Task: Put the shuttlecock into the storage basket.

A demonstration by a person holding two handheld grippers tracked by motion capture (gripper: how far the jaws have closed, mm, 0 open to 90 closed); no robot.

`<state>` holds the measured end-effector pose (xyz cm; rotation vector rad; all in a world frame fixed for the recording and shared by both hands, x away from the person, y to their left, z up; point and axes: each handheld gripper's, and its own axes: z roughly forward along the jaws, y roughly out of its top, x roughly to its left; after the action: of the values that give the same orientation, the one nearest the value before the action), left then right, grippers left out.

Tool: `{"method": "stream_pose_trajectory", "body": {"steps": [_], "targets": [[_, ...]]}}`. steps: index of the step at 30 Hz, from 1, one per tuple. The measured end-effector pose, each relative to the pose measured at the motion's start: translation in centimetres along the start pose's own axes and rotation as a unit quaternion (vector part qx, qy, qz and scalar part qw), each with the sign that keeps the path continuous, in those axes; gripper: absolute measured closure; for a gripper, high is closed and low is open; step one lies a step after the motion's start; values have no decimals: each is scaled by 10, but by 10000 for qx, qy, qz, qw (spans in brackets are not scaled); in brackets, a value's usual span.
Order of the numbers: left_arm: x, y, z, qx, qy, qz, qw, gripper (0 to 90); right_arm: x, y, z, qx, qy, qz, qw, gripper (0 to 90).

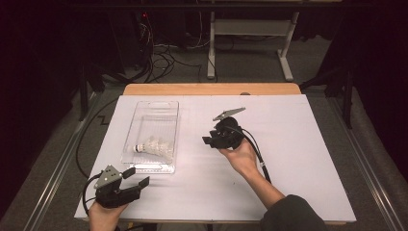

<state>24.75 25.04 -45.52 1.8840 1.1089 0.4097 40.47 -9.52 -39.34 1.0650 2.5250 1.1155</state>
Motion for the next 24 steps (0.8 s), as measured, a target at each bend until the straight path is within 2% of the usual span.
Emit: {"method": "stream_pose_trajectory", "body": {"steps": [24], "targets": [[0,0,0,3,0,2,10000,341,-19,-18,-14,-96,-108,240,9996,596]]}}
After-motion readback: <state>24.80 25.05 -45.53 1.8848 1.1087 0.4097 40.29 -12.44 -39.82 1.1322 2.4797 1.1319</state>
